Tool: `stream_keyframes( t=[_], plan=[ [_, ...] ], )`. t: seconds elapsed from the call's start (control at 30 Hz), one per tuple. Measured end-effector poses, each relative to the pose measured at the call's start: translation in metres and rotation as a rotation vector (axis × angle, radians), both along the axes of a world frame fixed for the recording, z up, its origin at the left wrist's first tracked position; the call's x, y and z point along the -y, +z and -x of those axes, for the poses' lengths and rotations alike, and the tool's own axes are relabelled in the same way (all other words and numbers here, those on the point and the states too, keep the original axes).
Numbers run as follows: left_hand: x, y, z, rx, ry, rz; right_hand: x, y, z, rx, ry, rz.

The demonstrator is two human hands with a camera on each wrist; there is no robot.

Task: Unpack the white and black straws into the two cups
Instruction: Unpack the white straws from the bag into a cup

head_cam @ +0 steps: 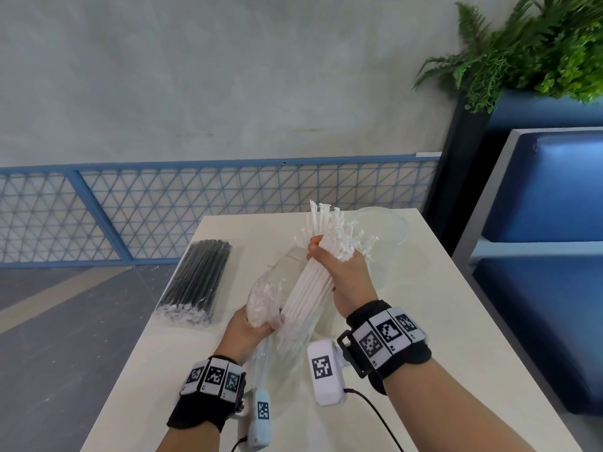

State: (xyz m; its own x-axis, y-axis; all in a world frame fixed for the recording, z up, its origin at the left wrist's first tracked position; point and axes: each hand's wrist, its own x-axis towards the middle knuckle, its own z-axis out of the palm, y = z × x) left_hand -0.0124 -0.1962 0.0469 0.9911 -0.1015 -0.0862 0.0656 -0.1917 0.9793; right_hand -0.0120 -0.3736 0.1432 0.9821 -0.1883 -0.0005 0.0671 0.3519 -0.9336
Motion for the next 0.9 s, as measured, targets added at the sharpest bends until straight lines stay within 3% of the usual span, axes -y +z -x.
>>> stream_keyframes(
  t=[0.63,0.9],
  plan=[
    [-0.01,-0.001,-0.005,0.01,0.129,0.163,0.033,0.035,-0.007,0.068,-0.332,-0.32],
    [-0.02,-0.011,-0.014,0.01,0.228,0.212,0.059,0.065,-0.008,0.2,-0.494,-0.146]
  ],
)
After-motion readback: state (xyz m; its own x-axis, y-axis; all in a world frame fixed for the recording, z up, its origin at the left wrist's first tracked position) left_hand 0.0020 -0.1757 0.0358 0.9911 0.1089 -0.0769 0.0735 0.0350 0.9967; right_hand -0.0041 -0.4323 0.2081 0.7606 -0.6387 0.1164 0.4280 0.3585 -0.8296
